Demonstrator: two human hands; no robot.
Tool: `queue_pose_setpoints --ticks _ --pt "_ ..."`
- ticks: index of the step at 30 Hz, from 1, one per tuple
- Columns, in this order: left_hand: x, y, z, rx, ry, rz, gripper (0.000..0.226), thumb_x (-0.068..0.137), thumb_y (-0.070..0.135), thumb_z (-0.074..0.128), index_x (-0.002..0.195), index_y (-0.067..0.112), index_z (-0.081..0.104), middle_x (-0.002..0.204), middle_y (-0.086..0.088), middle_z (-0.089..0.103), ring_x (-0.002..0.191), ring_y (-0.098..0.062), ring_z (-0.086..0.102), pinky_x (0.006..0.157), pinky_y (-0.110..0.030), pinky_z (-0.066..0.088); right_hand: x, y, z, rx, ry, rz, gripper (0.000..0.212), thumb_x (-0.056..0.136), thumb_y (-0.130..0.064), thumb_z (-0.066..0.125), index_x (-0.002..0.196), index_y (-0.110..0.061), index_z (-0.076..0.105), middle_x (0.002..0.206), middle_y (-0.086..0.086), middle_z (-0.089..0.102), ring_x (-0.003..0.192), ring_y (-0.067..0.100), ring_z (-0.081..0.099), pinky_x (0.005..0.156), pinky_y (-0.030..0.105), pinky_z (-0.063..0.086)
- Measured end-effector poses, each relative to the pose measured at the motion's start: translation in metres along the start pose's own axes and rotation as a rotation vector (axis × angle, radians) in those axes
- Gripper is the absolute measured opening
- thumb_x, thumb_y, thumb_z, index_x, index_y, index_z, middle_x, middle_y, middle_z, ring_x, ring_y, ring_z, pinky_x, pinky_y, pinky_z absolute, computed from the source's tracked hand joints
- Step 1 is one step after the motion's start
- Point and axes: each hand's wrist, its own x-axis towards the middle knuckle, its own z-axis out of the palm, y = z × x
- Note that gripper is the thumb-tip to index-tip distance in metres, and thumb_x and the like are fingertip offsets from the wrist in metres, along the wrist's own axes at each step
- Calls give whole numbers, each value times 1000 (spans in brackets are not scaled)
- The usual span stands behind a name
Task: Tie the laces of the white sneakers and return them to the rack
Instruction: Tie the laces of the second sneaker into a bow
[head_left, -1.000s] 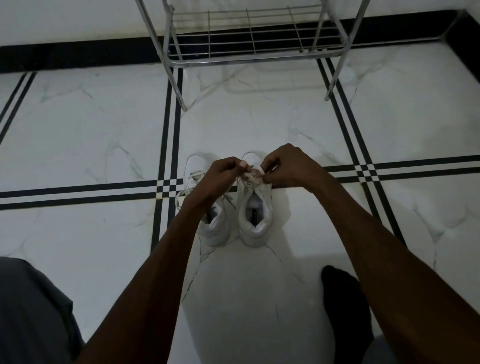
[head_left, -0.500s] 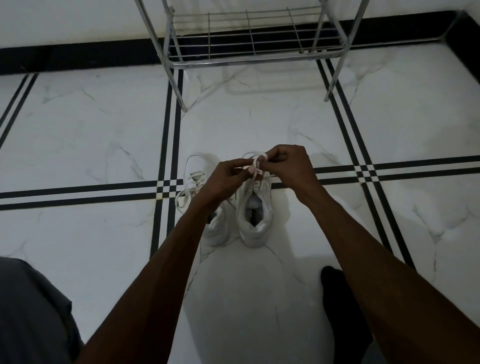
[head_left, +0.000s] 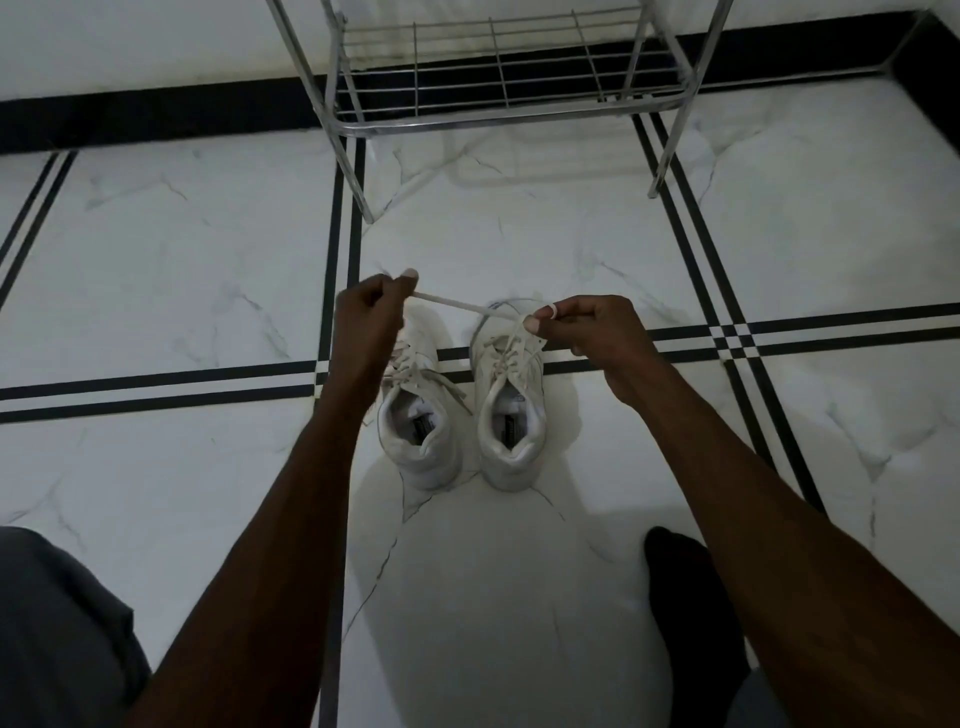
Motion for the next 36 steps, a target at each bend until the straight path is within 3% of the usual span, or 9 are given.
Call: queue_pose_setpoints --ticks 3,5,8,11,21,24,29,34,36 --pt "7 -15 -16 365 164 93 59 95 55 55 71 1 61 64 -13 58 69 -21 55 79 -41 51 1 -1 5 -24 -16 13 30 73 -15 88 96 1 77 89 7 76 72 1 69 53 6 45" --pt "4 -20 -15 560 168 60 49 94 60 54 82 15 70 87 -5 70 99 -30 62 99 -51 47 2 -1 11 -41 -21 12 30 71 -17 89 94 -1 77 90 7 77 78 6 69 54 7 45" --pt "-8 -17 6 672 65 134 35 94 47 64 117 22 68 136 -4 59 135 -36 41 110 -56 30 3 -2 19 -44 -37 8 29 71 -13 88 94 2 76 91 8 78 72 1 70 56 8 47" --pt "-22 -13 33 653 -121 266 42 92 34 69 133 29 59 149 4 49 142 -31 32 111 -55 26 2 -5 23 -47 -49 -14 26 74 -9 86 95 2 75 92 11 78 70 1 71 56 8 48" --pt "-29 -20 54 568 -95 340 11 93 29 68 101 29 75 110 9 72 121 -22 53 104 -58 32 -1 -12 20 -121 -51 1 20 80 -20 83 93 -7 77 81 -1 74 61 -7 65 53 6 45" --pt "-24 -24 30 821 -60 290 14 94 35 67 96 31 81 90 5 75 117 -24 55 106 -59 27 11 9 2 -157 64 141 19 79 -27 83 76 -12 71 89 8 76 80 11 72 52 15 46" --pt "-27 -30 1 1098 44 118 15 91 27 70 99 26 83 93 -5 75 121 -31 50 105 -56 23 11 69 -34 -302 256 454 44 67 -30 88 92 3 73 96 16 78 76 19 66 51 25 40" --pt "-33 -25 28 998 -131 209 45 85 19 74 128 29 69 139 6 65 140 -30 38 108 -52 17 7 57 -18 -535 282 52 62 64 -32 92 110 -6 59 102 10 62 92 20 59 78 33 50" --pt "-37 -28 42 975 -246 270 44 89 15 71 130 30 68 142 8 63 140 -29 38 104 -50 21 6 45 -11 -575 101 -112 49 73 -22 87 114 -10 65 111 10 66 98 18 60 82 28 48"
